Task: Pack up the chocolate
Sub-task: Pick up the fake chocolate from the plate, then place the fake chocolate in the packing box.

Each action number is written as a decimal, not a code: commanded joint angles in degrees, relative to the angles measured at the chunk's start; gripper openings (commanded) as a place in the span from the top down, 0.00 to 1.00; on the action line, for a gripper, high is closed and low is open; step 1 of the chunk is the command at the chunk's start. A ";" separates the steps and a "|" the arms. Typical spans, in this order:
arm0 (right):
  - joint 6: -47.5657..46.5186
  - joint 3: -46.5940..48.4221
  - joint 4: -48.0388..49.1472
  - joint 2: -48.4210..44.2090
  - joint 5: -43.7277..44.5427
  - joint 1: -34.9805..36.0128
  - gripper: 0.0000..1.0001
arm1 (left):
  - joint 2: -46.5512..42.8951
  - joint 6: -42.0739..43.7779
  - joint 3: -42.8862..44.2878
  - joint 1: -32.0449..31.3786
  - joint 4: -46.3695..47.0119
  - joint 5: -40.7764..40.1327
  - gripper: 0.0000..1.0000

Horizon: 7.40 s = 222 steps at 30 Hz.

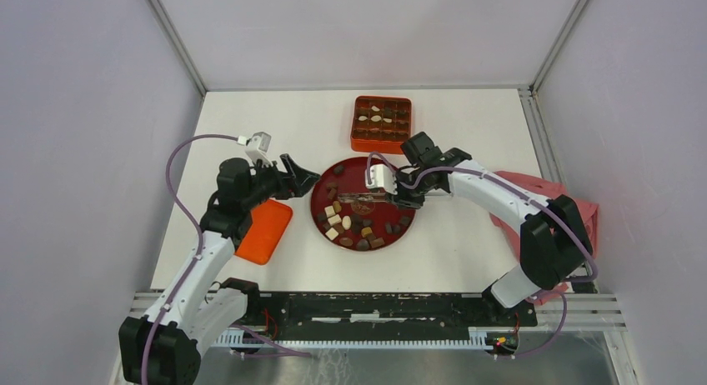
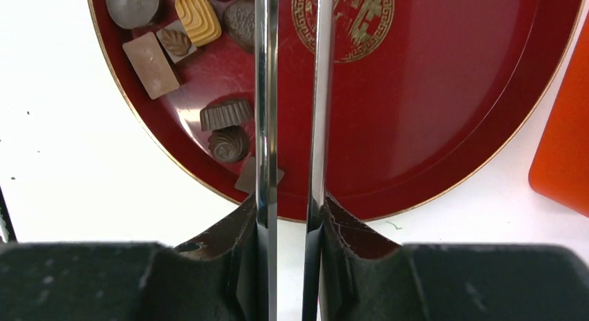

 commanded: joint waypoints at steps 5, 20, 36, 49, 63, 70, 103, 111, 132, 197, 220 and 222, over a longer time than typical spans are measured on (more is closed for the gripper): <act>-5.21 -5.88 -3.51 -5.58 9.23 2.30 0.67 | -1.45 -2.35 -0.05 0.32 2.13 -0.15 0.13; -9.88 -10.63 -6.66 -9.53 14.97 2.40 0.66 | -2.49 -3.70 -2.71 0.16 2.82 -0.22 0.15; -10.93 -8.60 -8.55 -6.21 13.26 2.49 0.61 | -4.41 -2.61 -2.68 0.18 1.86 -1.94 0.14; -10.65 -6.36 -8.06 -3.14 13.74 3.47 0.60 | -4.73 -2.69 -2.94 0.17 2.10 -1.61 0.14; -11.47 -1.95 -9.65 0.01 14.47 5.47 0.58 | -4.97 -3.35 -3.74 0.22 2.83 -1.20 0.14; -12.54 -1.14 -11.16 1.03 15.16 6.07 0.57 | -5.59 -3.09 -3.88 0.12 2.56 -1.64 0.14; -8.35 1.37 -10.59 -0.52 8.93 1.79 1.00 | -6.07 -2.57 -2.82 0.15 1.74 -1.85 0.14; -6.68 6.45 -11.00 -0.62 -2.69 -6.98 1.00 | -4.95 -1.59 -1.05 0.17 1.45 -1.97 0.14; 17.70 39.65 -0.24 23.22 6.81 -15.85 1.00 | 3.67 22.60 15.21 0.29 -15.13 -14.40 0.02; 19.64 45.34 -1.91 35.33 14.61 -11.60 0.59 | 4.29 24.07 11.10 0.28 -14.48 -16.36 0.04; 15.60 29.76 0.80 13.98 1.17 -12.74 0.62 | 2.71 24.10 10.24 0.25 -13.60 -18.08 0.05; 13.74 23.87 1.44 8.93 -1.02 -12.73 0.63 | 2.80 24.11 10.24 0.27 -13.51 -18.20 0.04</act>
